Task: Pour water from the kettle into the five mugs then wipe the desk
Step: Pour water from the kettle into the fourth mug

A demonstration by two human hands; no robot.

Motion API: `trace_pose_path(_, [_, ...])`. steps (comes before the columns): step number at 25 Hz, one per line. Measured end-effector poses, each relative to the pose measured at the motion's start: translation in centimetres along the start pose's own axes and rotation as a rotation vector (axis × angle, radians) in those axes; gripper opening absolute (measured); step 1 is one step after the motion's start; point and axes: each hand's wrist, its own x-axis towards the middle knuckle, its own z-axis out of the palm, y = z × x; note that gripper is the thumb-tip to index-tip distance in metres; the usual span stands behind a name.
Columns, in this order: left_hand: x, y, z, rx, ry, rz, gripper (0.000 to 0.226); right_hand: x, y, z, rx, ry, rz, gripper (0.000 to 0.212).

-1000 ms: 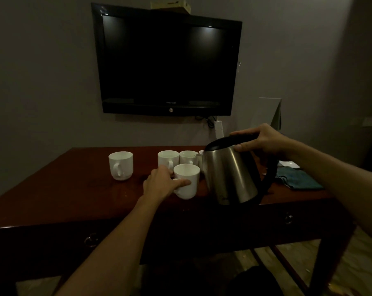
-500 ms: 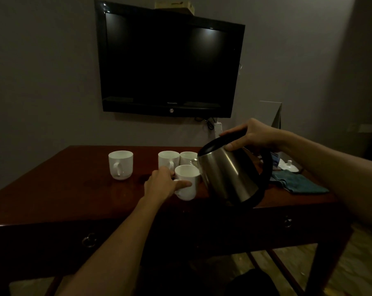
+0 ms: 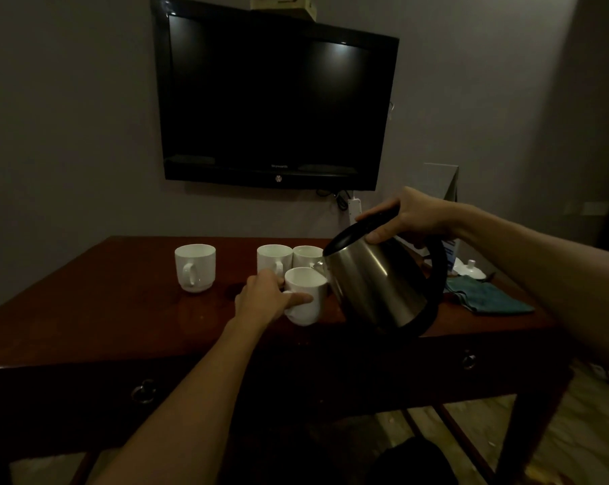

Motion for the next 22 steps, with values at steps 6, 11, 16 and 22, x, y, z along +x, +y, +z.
trace_pose_path(6, [-0.2,0.4,-0.1,0.009,0.010,0.007,0.047,-0.1,-0.5,-0.2,-0.041,-0.012,0.007,0.043])
trace_pose_path(11, [-0.3,0.7,-0.4,0.002,0.014,-0.006,0.053,0.3,-0.5,-0.5,-0.068,-0.042,0.009,0.049])
trace_pose_path(16, [-0.7,0.9,-0.5,0.006,0.011,-0.020,0.052,0.9,-1.0,-0.7,-0.079,-0.080,0.014,0.050])
trace_pose_path(22, [-0.8,1.1,-0.6,-0.008,0.031,-0.032,0.054,1.3,-1.5,-0.9,-0.110,-0.089,0.018,0.047])
